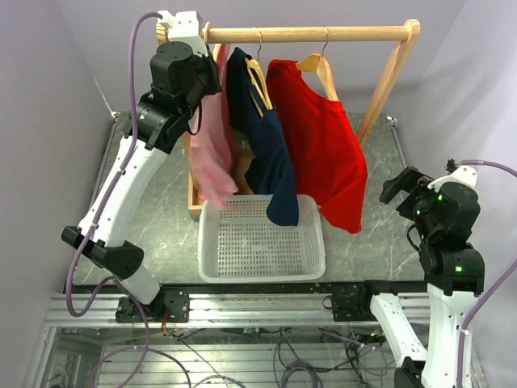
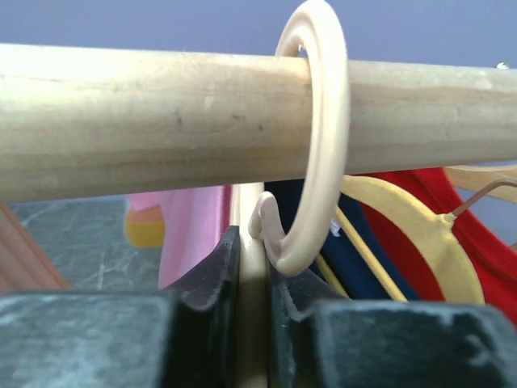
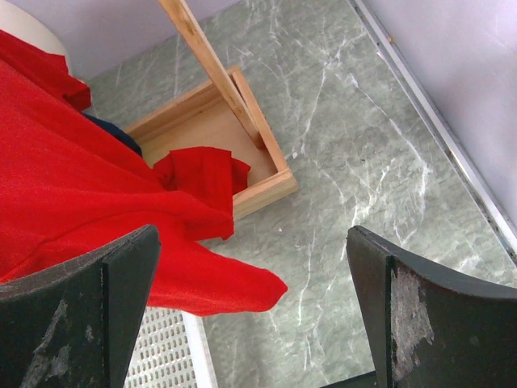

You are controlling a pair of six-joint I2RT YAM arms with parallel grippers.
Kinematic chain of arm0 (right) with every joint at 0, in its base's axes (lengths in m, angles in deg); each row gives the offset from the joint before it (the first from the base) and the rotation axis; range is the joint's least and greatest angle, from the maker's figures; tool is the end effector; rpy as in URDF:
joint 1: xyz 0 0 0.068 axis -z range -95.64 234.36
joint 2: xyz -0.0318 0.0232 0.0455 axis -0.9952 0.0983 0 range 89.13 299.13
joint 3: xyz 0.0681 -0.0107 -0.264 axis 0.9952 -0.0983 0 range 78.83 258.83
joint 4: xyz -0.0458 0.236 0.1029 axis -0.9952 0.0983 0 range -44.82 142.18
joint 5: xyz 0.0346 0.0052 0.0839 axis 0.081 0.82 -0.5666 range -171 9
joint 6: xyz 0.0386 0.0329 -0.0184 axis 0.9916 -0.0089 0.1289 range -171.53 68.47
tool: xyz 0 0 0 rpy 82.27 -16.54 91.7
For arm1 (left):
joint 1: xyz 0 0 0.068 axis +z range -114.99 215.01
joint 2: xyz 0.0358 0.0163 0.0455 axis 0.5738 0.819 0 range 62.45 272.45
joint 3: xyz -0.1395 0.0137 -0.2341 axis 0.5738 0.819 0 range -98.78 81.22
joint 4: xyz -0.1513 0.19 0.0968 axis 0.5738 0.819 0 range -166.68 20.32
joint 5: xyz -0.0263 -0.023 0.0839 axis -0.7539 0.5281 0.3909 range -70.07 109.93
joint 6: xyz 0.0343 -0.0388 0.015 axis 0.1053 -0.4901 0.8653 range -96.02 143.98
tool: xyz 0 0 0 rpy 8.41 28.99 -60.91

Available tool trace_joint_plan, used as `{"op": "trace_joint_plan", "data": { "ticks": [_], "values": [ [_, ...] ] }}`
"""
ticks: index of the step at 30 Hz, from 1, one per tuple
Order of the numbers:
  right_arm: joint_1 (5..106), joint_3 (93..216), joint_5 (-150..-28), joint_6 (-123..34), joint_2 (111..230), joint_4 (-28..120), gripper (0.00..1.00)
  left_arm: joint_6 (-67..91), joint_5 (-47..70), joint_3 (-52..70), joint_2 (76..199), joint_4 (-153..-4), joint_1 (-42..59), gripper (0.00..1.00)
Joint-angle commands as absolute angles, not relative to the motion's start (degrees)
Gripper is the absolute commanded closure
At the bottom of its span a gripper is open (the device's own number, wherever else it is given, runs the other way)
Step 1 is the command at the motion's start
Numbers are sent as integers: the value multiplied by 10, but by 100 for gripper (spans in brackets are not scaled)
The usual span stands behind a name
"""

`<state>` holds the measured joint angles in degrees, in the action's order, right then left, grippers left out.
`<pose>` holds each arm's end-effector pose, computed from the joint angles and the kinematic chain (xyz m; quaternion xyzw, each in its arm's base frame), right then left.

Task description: Remove the t-shirt from the hanger

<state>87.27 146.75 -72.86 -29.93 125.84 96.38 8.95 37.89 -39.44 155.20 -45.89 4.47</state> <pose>0.0890 -0.0096 0.4122 0.2132 0.7897 0.0356 0.5741 0.2887 -0.1576 0.5395 -0.0099 0.7237 -0.1594 0.6714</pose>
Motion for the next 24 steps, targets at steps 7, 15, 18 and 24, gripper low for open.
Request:
{"op": "trace_joint_plan", "data": {
  "ticks": [7,15,18,24],
  "values": [
    [871,1469,-737,-311,1255,957,0,122,365,-340,1505,-559,41,93],
    [870,1451,-753,-311,1259,941,0,169,383,-315,1466,-667,41,93],
    [870,1452,-758,-309,1265,935,0,182,382,-344,1469,-660,41,93],
    [870,1464,-757,-310,1273,925,0,185,365,-362,1449,-604,41,93]
  ]
}}
